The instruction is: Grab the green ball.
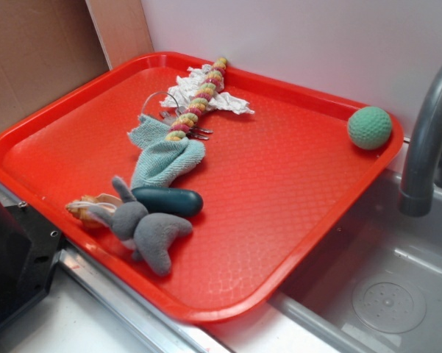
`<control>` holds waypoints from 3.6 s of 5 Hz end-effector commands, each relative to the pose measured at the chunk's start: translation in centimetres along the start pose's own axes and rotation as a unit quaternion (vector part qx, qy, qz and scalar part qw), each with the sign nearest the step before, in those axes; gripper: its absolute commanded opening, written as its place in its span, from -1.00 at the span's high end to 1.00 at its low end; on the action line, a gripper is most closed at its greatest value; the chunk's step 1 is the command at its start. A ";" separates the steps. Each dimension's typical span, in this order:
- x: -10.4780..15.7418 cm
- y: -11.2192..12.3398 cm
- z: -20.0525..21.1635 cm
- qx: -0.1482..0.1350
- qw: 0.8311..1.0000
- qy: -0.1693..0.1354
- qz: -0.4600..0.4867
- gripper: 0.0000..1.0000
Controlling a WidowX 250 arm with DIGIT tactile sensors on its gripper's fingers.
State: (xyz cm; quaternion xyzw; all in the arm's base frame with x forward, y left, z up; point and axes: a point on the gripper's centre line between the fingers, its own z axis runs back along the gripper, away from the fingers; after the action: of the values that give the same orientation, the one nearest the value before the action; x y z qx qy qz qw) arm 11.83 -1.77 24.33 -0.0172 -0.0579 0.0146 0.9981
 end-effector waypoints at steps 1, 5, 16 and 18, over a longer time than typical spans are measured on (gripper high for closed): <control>0.0 0.0 0.0 0.000 1.000 0.000 0.000 -1.00; 3.9 -11.9 -11.0 -0.034 0.918 -0.033 -0.394 -1.00; 20.3 -14.8 -22.5 -0.003 0.992 -0.038 -0.117 -1.00; 20.8 -11.6 -21.3 0.005 0.995 -0.064 -0.080 1.00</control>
State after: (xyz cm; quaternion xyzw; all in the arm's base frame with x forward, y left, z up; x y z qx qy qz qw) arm 34.92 -13.32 3.11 0.0033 -0.0842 -0.0686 0.9941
